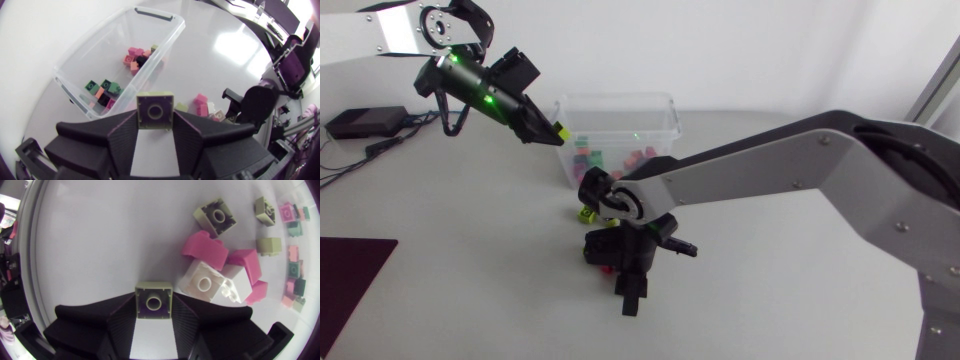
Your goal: Place the duplo bricks in the container
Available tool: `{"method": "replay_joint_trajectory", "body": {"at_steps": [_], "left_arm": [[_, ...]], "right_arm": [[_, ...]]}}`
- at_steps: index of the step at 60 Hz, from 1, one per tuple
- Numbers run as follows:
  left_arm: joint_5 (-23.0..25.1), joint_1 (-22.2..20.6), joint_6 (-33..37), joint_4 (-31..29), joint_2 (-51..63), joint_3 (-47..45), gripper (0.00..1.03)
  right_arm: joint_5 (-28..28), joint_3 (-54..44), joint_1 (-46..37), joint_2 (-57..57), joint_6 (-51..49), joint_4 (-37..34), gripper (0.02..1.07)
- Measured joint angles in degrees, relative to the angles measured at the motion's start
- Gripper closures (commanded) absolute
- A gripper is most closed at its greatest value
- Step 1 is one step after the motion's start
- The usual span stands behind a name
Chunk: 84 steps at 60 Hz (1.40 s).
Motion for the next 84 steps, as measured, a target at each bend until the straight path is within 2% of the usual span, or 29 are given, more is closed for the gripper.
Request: {"method": "replay_joint_trajectory", "body": {"at_steps": [9,25,30,34,36,37,38,39,40,41,42,49,64,74,84], "left_arm": [[0.15,0.02,-5.46,4.85,4.13,4.02,0.69],[0.52,-1.38,-12.24,6.78,12.04,14.16,0.67],[0.48,-1.95,-14.49,8.59,13.70,16.39,0.63],[-0.04,-2.34,-16.79,11.52,14.67,17.33,0.51],[-0.66,-2.54,-18.03,12.66,14.95,17.51,0.42],[-0.94,-2.54,-18.51,13.07,14.99,17.57,0.33],[-1.27,-2.62,-18.91,13.57,15.08,17.57,0.31],[-1.33,-2.62,-19.15,13.79,15.13,17.57,0.18],[-1.44,-2.62,-19.65,14.01,15.13,17.57,0.15],[-1.46,-2.62,-19.91,14.12,15.13,17.57,0.07],[-1.57,-2.62,-20.09,14.25,15.13,17.57,0.06],[-1.64,-2.62,-20.44,17.55,13.84,14.78,0.05],[-1.60,-1.75,-17.07,20.00,1.33,-2.45,0.05],[-1.64,-1.25,-10.23,18.14,-8.68,-12.11,0.05],[-2.40,-3.93,-3.45,14.97,-12.48,-20.65,0.05]], "right_arm": [[-1.79,-0.02,-1.16,-0.98,-0.02,-2.84,0.89],[-6.56,-0.02,-7.72,-9.31,-0.15,-6.73,0.89],[-7.41,0.17,-9.55,-11.65,-0.28,-7.93,0.89],[-8.04,0.66,-10.95,-12.94,-0.31,-8.41,0.89],[-8.26,1.05,-11.45,-13.29,-0.31,-8.48,0.89],[-8.31,1.29,-11.69,-13.42,-0.31,-8.50,0.89],[-8.39,1.57,-11.96,-13.57,-0.31,-8.52,0.89],[-8.44,1.97,-12.28,-13.68,-0.31,-8.52,0.89],[-8.48,2.32,-12.57,-13.79,-0.31,-8.52,0.89],[-8.55,2.67,-12.81,-13.86,-0.28,-8.52,0.89],[-8.72,3.15,-13.14,-13.90,-0.26,-8.52,0.89],[-9.70,6.75,-15.26,-13.94,0.00,-8.11,0.89],[-11.32,14.71,-18.99,-13.94,3.52,-4.59,0.89],[-13.14,20.81,-21.62,-13.09,6.51,-2.21,0.89],[-14.03,26.49,-23.32,-9.27,9.38,0.76,0.89]]}}
